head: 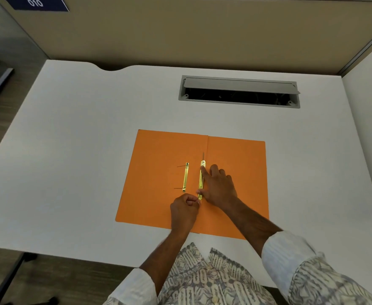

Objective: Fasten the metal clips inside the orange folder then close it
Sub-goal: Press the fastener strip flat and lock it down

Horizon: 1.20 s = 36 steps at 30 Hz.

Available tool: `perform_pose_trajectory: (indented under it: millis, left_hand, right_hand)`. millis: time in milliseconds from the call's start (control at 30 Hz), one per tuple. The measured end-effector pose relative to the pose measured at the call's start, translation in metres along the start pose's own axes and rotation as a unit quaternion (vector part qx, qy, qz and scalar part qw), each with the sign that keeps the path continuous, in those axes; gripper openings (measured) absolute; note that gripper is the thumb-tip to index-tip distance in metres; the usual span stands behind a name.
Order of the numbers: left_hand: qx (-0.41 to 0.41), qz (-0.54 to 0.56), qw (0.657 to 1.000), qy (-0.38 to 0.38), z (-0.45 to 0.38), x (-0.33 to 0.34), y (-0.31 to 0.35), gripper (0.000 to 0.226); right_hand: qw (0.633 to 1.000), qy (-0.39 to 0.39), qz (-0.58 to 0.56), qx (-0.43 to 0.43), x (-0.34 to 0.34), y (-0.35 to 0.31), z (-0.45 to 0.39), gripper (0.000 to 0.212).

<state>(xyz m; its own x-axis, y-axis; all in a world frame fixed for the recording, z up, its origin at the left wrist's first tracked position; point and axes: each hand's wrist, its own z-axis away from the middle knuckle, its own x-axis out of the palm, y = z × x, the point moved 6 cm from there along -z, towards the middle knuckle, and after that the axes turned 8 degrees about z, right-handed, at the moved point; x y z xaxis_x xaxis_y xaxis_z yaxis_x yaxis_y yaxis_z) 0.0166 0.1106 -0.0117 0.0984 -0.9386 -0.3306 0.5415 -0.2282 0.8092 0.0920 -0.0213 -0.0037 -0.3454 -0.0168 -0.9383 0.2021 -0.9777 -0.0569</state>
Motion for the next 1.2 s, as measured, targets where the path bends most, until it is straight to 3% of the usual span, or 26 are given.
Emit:
perform_pose_trajectory:
  millis: [233, 667, 1200]
  left_hand:
    - [-0.001, -0.005, 1.000, 0.023, 0.003, 0.003, 0.000, 0.001]
    - [-0.010, 0.028, 0.999, 0.022, 0.011, 0.017, -0.002, 0.009]
    - [-0.021, -0.093, 0.994, 0.061, 0.015, 0.007, 0.003, 0.009]
  right_hand:
    - [1.000, 0.006, 0.009, -0.001, -0.001, -0.003, 0.003, 0.084]
    - [1.000, 0.015, 0.024, -0.008, 0.002, -0.001, 0.004, 0.084]
    - [0.999, 0.009, 0.005, -0.036, 0.004, 0.009, 0.003, 0.084]
